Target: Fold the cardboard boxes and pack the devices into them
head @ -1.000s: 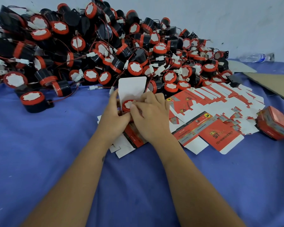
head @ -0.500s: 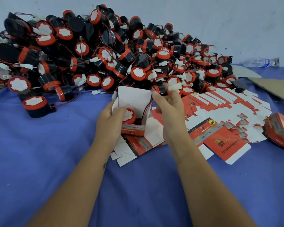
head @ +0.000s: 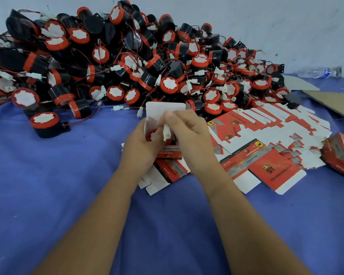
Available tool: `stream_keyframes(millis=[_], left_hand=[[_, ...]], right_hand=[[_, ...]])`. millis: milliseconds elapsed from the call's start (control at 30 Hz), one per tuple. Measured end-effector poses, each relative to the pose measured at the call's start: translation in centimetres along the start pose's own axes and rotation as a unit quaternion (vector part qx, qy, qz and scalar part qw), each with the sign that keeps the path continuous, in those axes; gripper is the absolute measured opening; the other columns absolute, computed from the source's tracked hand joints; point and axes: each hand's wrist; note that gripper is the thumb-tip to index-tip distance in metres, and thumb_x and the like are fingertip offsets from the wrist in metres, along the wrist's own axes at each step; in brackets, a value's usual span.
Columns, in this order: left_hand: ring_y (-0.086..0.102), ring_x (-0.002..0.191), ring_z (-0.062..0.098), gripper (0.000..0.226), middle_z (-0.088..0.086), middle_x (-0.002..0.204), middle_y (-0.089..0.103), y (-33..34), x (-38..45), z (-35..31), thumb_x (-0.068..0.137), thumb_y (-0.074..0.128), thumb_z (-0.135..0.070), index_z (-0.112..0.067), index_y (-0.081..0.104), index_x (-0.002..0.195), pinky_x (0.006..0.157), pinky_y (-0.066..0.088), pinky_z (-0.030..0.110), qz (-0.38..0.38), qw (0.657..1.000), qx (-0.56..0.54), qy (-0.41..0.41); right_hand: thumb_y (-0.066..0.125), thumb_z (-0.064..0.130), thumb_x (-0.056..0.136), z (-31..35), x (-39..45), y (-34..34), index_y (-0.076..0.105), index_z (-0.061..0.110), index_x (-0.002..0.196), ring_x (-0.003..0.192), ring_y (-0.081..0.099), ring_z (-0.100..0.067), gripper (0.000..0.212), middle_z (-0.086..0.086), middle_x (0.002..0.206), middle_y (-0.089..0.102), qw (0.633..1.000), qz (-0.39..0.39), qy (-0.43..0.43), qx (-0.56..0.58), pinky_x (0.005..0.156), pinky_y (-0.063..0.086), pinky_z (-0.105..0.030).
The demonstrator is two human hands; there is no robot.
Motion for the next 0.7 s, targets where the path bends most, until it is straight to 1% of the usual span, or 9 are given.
stream_keyframes(millis=[33,100,200,233,300,333,433,567,700], left_hand=[[0.066,0.099,0.002,0.027,-0.015,0.106,0.070,0.0,0.0,0.0,0.091,0.060,-0.040,-0.038,0.061,0.118,0.080,0.054,0.029,0.005,1.000,-0.007,0.004],[0.066,0.097,-0.001,0.032,-0.016,0.106,0.071,0.0,-0.2,-0.2,0.086,0.060,-0.039,-0.037,0.063,0.118,0.079,0.053,0.026,0.009,1.000,-0.027,0.004],[0.067,0.090,-0.003,0.025,-0.016,0.099,0.073,-0.1,-0.2,-0.3,0.089,0.066,-0.029,-0.034,0.066,0.114,0.075,0.054,0.021,-0.011,0.999,-0.050,-0.004],[0.067,0.089,-0.004,0.026,-0.015,0.098,0.073,-0.1,-0.1,-0.3,0.090,0.066,-0.024,-0.032,0.067,0.114,0.074,0.055,0.020,-0.028,0.998,-0.052,-0.008],[0.065,0.084,-0.008,0.026,-0.017,0.094,0.072,-0.2,0.0,-0.2,0.090,0.066,-0.020,-0.032,0.066,0.114,0.067,0.052,0.011,-0.060,0.997,-0.055,-0.018],[0.065,0.082,-0.010,0.025,-0.019,0.092,0.071,-0.2,0.0,-0.2,0.091,0.066,-0.020,-0.034,0.066,0.111,0.063,0.050,0.008,-0.069,0.996,-0.059,-0.022],[0.064,0.082,-0.011,0.022,-0.021,0.092,0.070,-0.3,-0.1,-0.2,0.091,0.066,-0.023,-0.041,0.063,0.103,0.065,0.048,0.013,-0.076,0.995,-0.057,-0.027],[0.064,0.091,-0.005,0.024,-0.017,0.101,0.070,-0.3,0.1,0.0,0.091,0.066,-0.025,-0.037,0.064,0.112,0.077,0.052,0.022,-0.073,0.996,-0.050,-0.026],[0.064,0.090,-0.008,0.028,-0.018,0.103,0.069,-0.1,0.2,0.1,0.090,0.067,-0.027,-0.035,0.063,0.117,0.071,0.048,0.017,-0.068,0.996,-0.055,-0.030]], right_hand=[[0.059,0.018,0.092,-0.2,0.1,0.1,0.070,0.029,0.069,0.090,0.055,0.003,0.028,0.011,0.080,0.069,0.998,-0.033,0.003,-0.057,0.075,0.040,-0.005],[0.068,0.015,0.089,-1.0,0.5,-0.2,0.072,0.029,0.083,0.099,0.052,0.005,0.016,0.010,0.091,0.068,0.988,-0.087,0.018,-0.129,0.084,0.039,-0.007],[0.069,0.018,0.088,-2.1,0.6,-1.1,0.064,0.037,0.107,0.114,0.052,-0.008,0.027,0.021,0.094,0.062,0.977,-0.108,0.040,-0.181,0.105,0.035,-0.031],[0.069,0.019,0.088,-2.4,0.6,-1.2,0.063,0.036,0.111,0.115,0.051,-0.008,0.029,0.021,0.095,0.063,0.971,-0.108,0.033,-0.212,0.108,0.029,-0.031],[0.071,0.021,0.087,-2.8,0.5,-1.3,0.066,0.031,0.112,0.114,0.046,-0.007,0.028,0.017,0.100,0.065,0.956,-0.105,0.011,-0.272,0.105,0.019,-0.020],[0.073,0.022,0.086,-3.0,0.5,-1.4,0.068,0.029,0.111,0.113,0.045,-0.009,0.027,0.013,0.103,0.065,0.951,-0.104,-0.001,-0.290,0.101,0.019,-0.018],[0.076,0.019,0.082,-3.3,0.6,-1.4,0.075,0.019,0.099,0.108,0.049,-0.020,0.018,0.000,0.107,0.062,0.939,-0.111,-0.053,-0.321,0.095,0.031,-0.029],[0.072,0.015,0.084,-3.4,0.5,-1.8,0.073,0.012,0.090,0.104,0.048,-0.028,0.006,-0.006,0.105,0.059,0.942,-0.101,-0.037,-0.318,0.087,0.044,-0.039],[0.070,0.012,0.084,-3.5,0.7,-1.5,0.070,0.013,0.091,0.100,0.045,-0.026,0.007,-0.006,0.102,0.056,0.928,-0.074,-0.048,-0.363,0.077,0.042,-0.032]])
Point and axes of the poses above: each hand's wrist, its own x-axis towards the middle knuckle, its own y-axis out of the palm, z = x × y
